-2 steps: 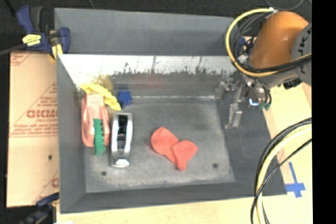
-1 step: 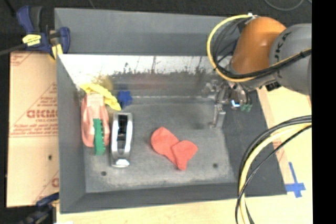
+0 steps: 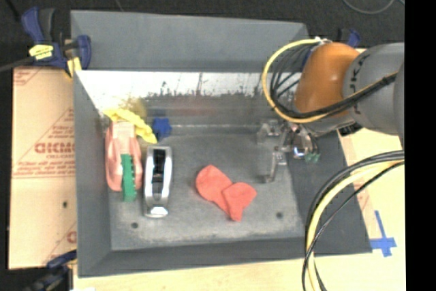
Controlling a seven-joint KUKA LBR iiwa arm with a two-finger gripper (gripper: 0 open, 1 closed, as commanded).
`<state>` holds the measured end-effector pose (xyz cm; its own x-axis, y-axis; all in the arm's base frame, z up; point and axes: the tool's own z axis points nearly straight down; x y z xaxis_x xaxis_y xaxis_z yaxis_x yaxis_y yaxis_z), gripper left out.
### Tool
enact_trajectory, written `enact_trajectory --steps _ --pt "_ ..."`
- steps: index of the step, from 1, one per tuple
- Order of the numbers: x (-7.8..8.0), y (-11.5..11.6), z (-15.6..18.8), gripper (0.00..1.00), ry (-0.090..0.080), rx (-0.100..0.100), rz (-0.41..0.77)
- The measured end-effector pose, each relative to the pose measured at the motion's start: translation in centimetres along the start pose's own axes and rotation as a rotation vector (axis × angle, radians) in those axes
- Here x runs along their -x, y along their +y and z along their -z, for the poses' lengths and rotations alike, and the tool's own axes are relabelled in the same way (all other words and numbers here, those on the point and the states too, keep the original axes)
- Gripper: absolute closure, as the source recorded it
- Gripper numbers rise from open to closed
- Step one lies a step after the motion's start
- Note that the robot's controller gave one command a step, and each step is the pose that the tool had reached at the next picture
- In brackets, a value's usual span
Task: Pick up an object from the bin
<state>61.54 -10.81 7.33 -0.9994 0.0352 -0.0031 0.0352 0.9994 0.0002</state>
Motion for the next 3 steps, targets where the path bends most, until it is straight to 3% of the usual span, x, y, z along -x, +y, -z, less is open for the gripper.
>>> enact_trajectory --steps 1,2,3 --pt "-0.1 0.7 0.0 0.0 -0.003 -0.002 -0.039" --pt "-0.9 5.4 0.1 0.0 -0.007 -0.004 0.042" --pt "-1.4 8.6 0.0 0.0 -0.005 0.0 0.152"
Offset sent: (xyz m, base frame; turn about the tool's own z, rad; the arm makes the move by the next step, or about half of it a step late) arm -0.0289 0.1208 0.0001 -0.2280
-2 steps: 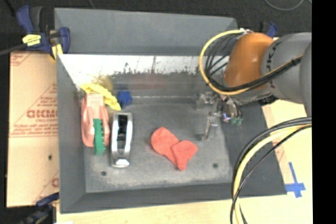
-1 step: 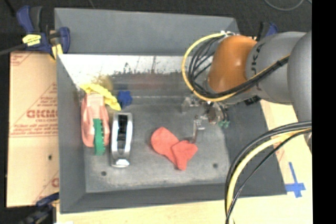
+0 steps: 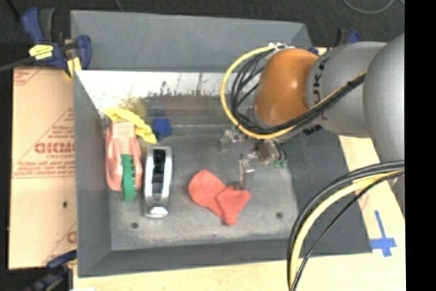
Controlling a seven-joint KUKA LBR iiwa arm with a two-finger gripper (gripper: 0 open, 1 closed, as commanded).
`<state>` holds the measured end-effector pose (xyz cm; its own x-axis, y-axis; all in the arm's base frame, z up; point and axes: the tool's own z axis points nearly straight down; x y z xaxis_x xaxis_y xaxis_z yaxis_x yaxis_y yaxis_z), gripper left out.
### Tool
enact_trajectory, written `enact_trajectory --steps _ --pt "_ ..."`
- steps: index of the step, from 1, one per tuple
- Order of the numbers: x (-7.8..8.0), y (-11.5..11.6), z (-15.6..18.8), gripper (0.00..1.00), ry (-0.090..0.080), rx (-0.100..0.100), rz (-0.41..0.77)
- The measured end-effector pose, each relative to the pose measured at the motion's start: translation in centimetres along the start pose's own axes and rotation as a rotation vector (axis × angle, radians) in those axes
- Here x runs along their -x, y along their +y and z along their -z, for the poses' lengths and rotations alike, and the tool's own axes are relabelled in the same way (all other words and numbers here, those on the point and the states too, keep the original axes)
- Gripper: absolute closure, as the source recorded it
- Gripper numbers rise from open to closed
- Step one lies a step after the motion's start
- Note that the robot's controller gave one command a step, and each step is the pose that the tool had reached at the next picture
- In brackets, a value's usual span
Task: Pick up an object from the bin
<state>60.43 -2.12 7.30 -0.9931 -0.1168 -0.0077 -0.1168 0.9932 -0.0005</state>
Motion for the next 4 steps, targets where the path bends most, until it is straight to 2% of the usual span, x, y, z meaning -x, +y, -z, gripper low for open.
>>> enact_trajectory --steps 1,2,3,4 --pt "-2.3 0.7 -0.1 0.0 -0.003 -0.003 -0.087" --pt "-4.8 1.9 -0.1 0.0 -0.003 -0.003 0.109" --pt "-5.7 4.6 -0.2 0.0 -0.002 -0.004 0.237" --pt "-4.8 6.3 -0.2 0.0 -0.005 0.0 0.088"
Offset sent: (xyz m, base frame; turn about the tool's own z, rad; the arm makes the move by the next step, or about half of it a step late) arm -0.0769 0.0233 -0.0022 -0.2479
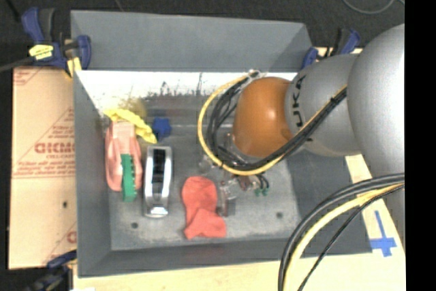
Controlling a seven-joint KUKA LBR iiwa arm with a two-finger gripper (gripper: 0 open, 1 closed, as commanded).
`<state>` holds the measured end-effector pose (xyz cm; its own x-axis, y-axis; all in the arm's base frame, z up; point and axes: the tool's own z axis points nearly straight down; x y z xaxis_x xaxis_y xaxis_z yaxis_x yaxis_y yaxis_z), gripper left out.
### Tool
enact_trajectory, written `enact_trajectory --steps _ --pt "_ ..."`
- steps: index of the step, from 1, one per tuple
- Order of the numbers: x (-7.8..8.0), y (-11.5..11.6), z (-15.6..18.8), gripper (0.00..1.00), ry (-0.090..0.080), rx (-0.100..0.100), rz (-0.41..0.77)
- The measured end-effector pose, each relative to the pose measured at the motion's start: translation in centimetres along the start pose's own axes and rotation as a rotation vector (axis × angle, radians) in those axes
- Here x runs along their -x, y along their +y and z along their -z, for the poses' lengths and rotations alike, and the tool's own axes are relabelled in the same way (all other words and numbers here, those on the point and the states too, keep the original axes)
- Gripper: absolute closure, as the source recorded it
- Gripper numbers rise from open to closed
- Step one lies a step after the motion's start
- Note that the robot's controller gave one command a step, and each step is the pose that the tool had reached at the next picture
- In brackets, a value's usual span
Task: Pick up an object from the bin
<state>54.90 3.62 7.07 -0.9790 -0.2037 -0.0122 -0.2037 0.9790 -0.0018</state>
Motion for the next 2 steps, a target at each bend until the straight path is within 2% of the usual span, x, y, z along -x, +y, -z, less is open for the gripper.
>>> enact_trajectory --steps 1,2 --pt "3.1 1.0 1.3 0.0 0.0 -0.003 0.042" --pt "1.3 3.2 1.3 0.0 -0.004 -0.003 0.256"
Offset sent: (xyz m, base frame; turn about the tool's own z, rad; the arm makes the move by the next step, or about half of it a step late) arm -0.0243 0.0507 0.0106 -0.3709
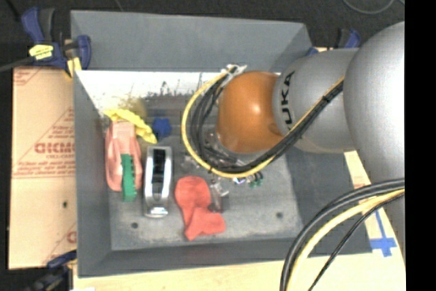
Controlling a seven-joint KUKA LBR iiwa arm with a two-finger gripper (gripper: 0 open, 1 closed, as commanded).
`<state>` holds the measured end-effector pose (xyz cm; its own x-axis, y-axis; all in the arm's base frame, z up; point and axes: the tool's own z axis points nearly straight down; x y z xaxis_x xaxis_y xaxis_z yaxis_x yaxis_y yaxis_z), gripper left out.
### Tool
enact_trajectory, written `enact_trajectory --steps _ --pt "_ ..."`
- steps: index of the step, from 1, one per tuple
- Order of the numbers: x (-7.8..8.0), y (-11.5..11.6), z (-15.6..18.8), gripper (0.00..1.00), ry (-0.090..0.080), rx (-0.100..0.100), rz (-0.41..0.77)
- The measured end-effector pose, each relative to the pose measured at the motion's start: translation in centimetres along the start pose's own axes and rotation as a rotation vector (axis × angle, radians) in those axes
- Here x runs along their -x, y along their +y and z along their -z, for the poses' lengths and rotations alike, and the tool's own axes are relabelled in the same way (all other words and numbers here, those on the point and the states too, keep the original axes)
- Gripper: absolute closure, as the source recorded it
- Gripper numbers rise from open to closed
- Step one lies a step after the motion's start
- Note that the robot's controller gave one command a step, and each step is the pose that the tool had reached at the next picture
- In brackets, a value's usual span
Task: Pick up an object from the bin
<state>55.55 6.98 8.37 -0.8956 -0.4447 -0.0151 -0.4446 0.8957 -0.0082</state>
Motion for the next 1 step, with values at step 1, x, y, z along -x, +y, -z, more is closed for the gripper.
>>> enact_trajectory --steps 1 --pt "-0.7 1.69 -0.89 0.0 0.003 0.001 0.184"
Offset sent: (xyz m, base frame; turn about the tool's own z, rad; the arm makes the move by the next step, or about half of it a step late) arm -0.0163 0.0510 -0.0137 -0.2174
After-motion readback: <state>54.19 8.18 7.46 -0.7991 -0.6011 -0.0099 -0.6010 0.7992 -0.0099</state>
